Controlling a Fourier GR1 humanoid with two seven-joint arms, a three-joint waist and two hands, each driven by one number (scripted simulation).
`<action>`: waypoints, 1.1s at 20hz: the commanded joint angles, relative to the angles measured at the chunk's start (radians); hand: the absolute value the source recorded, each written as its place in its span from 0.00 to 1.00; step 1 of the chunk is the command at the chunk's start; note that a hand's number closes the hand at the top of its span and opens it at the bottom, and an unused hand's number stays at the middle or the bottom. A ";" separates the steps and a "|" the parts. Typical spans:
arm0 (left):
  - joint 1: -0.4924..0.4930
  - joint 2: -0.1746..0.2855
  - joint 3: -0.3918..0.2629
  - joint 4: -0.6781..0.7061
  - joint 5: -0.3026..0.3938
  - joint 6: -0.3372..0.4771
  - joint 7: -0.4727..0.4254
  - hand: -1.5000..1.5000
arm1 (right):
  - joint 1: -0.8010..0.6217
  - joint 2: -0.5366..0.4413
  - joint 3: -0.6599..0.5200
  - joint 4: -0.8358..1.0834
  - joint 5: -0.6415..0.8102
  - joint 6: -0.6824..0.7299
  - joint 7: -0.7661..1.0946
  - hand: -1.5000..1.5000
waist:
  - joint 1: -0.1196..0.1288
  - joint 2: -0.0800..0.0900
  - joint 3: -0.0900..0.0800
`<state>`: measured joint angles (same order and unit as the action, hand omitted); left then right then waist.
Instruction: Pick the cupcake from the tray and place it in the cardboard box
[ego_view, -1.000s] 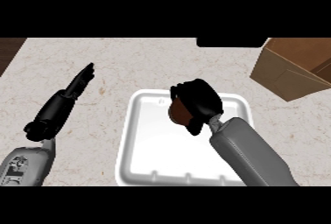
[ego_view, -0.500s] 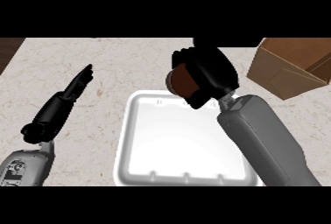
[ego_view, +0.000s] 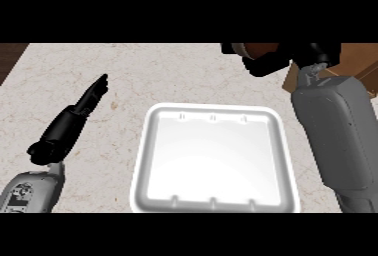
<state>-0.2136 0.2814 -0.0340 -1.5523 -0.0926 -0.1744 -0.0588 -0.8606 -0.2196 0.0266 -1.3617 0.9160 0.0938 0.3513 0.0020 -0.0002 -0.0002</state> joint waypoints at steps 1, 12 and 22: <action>0.039 0.021 0.016 0.014 0.000 -0.025 -0.061 0.50 | -0.094 -0.050 -0.127 0.140 -0.012 -0.055 0.007 1.00 | 0.016 0.005 0.000; -0.019 0.010 0.028 0.033 -0.001 -0.038 -0.036 0.50 | -0.156 -0.320 -0.193 0.565 -0.010 0.081 -0.234 1.00 | 0.019 0.011 0.000; -0.052 -0.011 0.028 0.045 0.005 -0.046 -0.011 0.50 | -0.174 -0.423 -0.148 0.887 0.041 0.242 -0.398 1.00 | 0.028 0.015 0.001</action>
<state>-0.2454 0.2654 -0.0234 -1.5420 -0.1029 -0.2033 -0.0599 -1.0401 -0.6074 -0.1475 -0.5758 0.9237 0.2948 0.0040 0.0315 0.0136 0.0005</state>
